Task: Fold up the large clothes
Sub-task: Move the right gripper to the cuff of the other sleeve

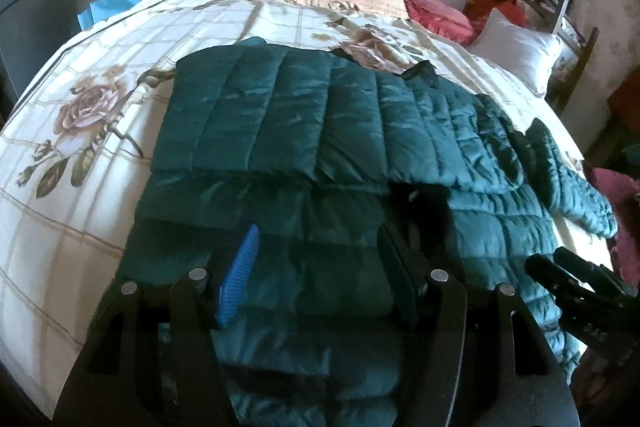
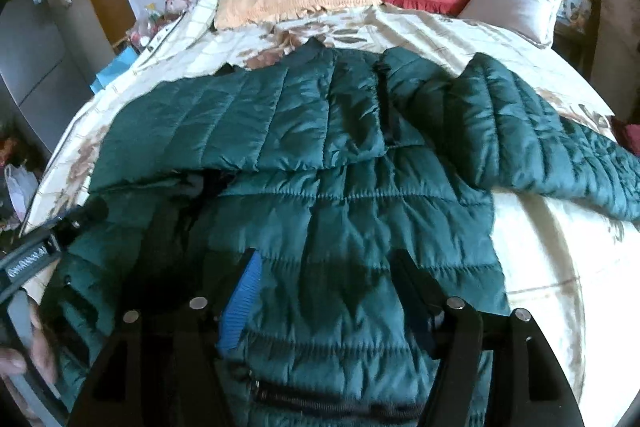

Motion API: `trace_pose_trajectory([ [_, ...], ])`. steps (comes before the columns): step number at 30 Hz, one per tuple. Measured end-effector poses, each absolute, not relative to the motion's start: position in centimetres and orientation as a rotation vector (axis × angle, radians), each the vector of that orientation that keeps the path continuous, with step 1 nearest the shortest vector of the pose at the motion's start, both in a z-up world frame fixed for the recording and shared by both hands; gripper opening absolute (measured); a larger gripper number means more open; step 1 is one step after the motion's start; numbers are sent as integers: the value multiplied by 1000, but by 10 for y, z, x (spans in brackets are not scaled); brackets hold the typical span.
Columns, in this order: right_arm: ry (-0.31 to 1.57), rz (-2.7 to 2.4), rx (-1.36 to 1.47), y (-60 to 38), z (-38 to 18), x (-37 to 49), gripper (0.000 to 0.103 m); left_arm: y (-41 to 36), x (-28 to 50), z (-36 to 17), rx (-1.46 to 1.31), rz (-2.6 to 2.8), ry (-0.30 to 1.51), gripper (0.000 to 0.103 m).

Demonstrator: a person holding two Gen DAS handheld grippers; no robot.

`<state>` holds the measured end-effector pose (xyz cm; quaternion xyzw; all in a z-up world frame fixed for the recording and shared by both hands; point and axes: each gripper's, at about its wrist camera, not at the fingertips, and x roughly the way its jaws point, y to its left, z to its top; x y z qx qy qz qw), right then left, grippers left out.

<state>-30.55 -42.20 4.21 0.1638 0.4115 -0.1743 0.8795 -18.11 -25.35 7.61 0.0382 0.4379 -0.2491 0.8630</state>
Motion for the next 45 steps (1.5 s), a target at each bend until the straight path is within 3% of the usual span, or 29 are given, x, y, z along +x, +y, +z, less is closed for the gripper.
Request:
trace_pose_trajectory([
  [17, 815, -451, 355, -460, 52, -350, 71, -281, -228, 90, 126, -603, 849, 62],
  [45, 784, -669, 417, -575, 48, -405, 74, -333, -234, 58, 151, -696, 952, 62],
])
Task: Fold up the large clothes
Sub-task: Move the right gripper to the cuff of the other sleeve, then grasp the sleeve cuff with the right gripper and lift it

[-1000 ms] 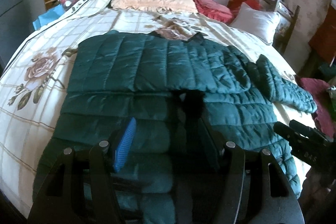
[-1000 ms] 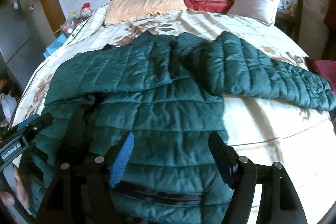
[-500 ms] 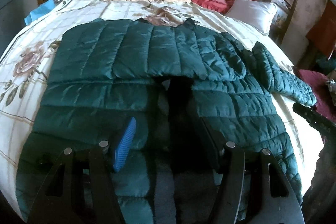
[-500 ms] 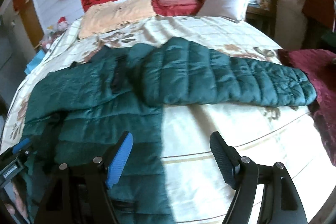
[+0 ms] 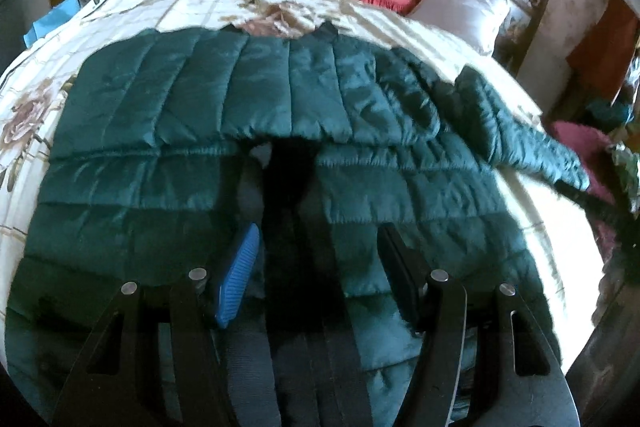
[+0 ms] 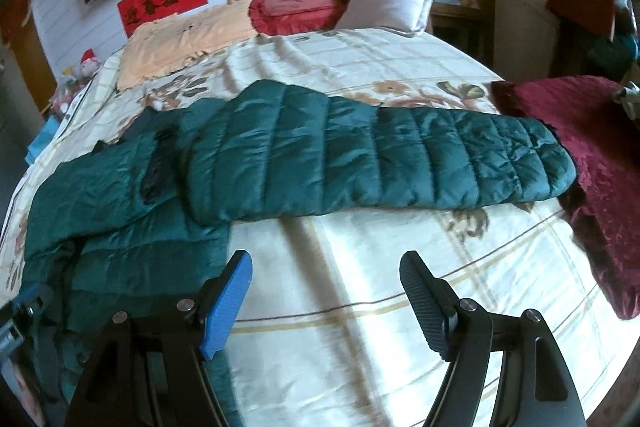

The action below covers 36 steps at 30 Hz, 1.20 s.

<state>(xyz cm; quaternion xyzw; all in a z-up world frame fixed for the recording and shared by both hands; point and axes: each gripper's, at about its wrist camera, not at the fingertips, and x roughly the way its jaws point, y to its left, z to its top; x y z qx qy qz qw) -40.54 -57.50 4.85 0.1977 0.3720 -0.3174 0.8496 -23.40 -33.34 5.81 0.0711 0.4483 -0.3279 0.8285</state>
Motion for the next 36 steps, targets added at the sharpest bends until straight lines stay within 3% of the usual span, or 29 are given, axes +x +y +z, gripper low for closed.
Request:
trace_pose_trajectory([
  [13, 719, -909, 575, -675, 48, -468, 78, -335, -236, 38, 172, -696, 960, 62],
  [26, 632, -1069, 869, -776, 13, -515, 79, -332, -235, 37, 157, -711, 960, 62],
  [33, 616, -1101, 830, -798, 16, -502, 79, -333, -235, 36, 157, -712, 961, 62],
  [34, 614, -1105, 811, -799, 16, -500, 75, -332, -235, 36, 159, -713, 959, 62],
  [35, 609, -1103, 797, -801, 17, -499, 56, -332, -235, 36, 162, -714, 958, 63],
  [36, 607, -1103, 797, -803, 16, -499, 47, -332, -236, 35, 163, -716, 957, 63],
])
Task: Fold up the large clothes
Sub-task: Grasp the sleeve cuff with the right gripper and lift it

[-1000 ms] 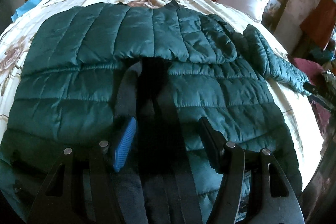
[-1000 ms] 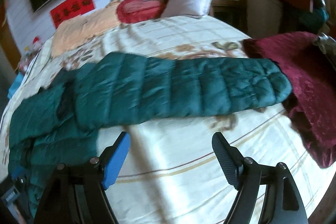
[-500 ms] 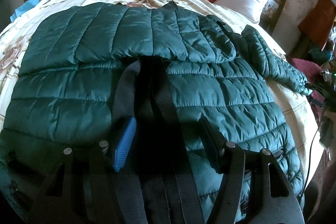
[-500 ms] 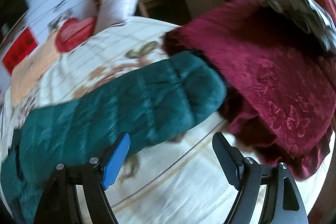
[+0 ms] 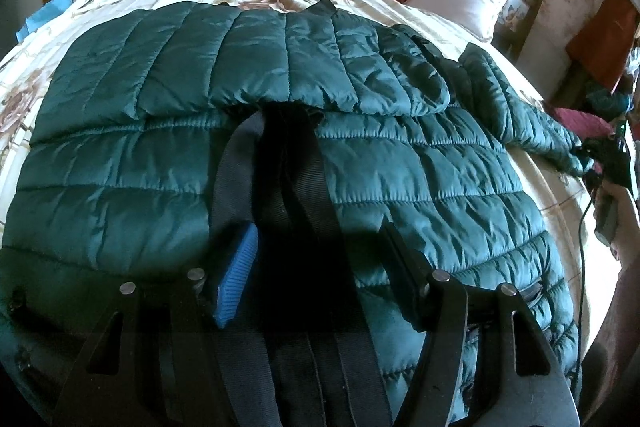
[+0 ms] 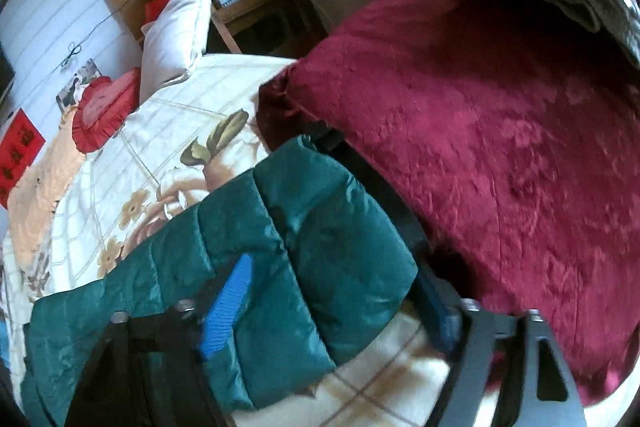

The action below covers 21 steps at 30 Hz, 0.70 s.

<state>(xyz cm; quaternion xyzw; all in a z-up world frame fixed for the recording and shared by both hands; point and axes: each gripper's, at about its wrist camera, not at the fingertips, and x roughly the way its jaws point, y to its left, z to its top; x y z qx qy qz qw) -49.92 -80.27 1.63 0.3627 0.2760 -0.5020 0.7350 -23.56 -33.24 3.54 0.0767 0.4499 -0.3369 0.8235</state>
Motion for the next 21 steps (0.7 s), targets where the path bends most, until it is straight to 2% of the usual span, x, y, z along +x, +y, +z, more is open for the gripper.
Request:
trace_pose_trajectory([
  [2, 576, -1098, 805, -803, 18, -503, 29, -333, -236, 35, 164, -719, 956, 64],
  [4, 545, -1075, 799, -800, 26, -506, 19, -333, -236, 34, 164, -721, 955, 64],
  [9, 461, -976, 735, -773, 64, -513, 18, -333, -238, 35, 166, -721, 950, 64],
  [15, 453, -887, 597, -728, 101, -494, 18, -333, -242, 43, 183, -727, 932, 64],
  [21, 469, -815, 524, -696, 114, -468, 18, -321, -245, 60, 176, -729, 889, 64],
])
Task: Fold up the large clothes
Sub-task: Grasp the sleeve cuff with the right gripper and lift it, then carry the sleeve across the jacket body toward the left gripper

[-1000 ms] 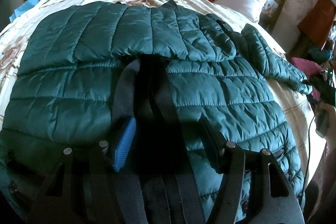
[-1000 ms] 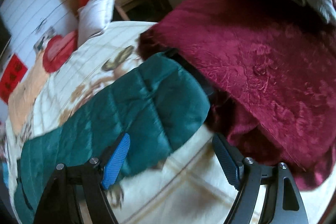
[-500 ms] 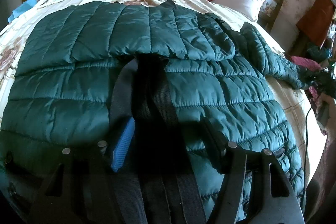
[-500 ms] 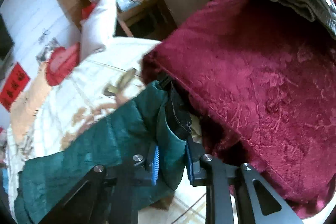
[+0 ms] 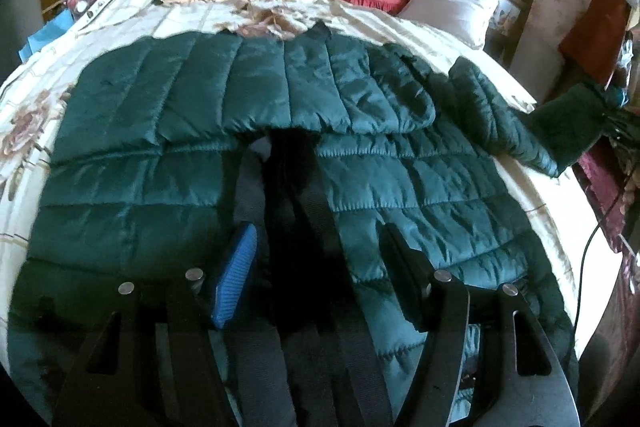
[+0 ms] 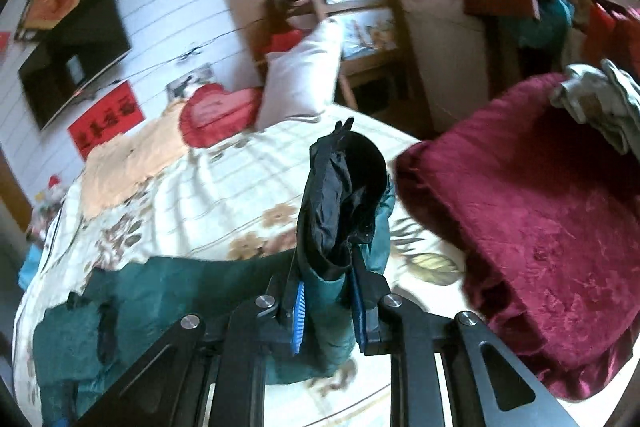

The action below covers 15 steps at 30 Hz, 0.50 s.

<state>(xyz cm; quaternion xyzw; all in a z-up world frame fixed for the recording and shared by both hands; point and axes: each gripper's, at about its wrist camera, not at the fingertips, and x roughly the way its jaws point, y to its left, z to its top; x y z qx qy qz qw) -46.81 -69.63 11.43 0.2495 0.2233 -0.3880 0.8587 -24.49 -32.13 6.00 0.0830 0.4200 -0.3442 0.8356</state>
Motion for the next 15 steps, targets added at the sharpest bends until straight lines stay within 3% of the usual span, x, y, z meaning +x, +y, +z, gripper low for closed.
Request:
trace_pose_trajectory([
  [15, 503, -631, 470, -635, 131, -414, 18, -284, -246, 85, 131, -705, 846, 64],
])
